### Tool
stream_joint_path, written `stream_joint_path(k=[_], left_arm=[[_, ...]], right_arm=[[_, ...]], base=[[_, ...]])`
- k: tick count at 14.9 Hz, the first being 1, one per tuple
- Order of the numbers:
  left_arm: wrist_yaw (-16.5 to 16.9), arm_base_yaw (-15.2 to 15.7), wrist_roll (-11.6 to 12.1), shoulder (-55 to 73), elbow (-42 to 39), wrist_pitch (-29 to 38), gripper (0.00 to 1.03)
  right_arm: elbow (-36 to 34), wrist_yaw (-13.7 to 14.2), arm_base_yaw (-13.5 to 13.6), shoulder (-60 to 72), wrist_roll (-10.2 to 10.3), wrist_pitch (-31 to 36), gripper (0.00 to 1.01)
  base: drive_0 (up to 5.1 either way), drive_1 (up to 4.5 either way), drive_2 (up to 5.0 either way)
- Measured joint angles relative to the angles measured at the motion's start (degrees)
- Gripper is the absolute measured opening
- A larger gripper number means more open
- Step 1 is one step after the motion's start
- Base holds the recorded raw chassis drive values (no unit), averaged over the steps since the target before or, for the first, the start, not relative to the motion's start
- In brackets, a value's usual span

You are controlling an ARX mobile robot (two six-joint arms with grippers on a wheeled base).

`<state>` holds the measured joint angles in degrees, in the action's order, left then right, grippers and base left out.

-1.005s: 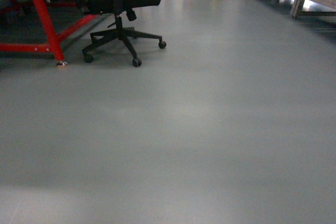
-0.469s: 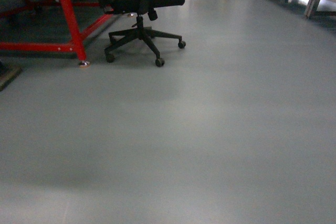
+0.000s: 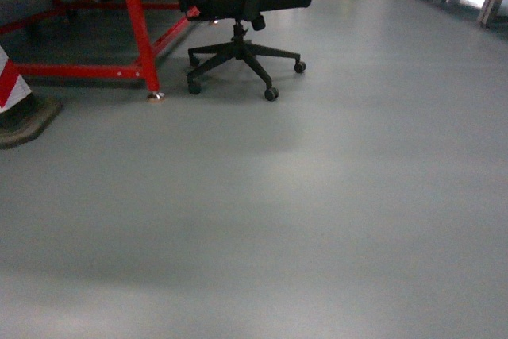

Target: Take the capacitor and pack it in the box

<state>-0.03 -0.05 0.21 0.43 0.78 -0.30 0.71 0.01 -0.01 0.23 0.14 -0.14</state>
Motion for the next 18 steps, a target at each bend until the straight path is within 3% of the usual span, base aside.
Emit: stream_joint_path(k=[18], left_arm=[[0.04, 0.0, -0.02, 0.0, 0.0, 0.0, 0.44]], right_arm=[[0.0, 0.0, 0.0, 0.0, 0.0, -0.2, 0.98]], base=[[-5.1, 2.38, 2.4]])
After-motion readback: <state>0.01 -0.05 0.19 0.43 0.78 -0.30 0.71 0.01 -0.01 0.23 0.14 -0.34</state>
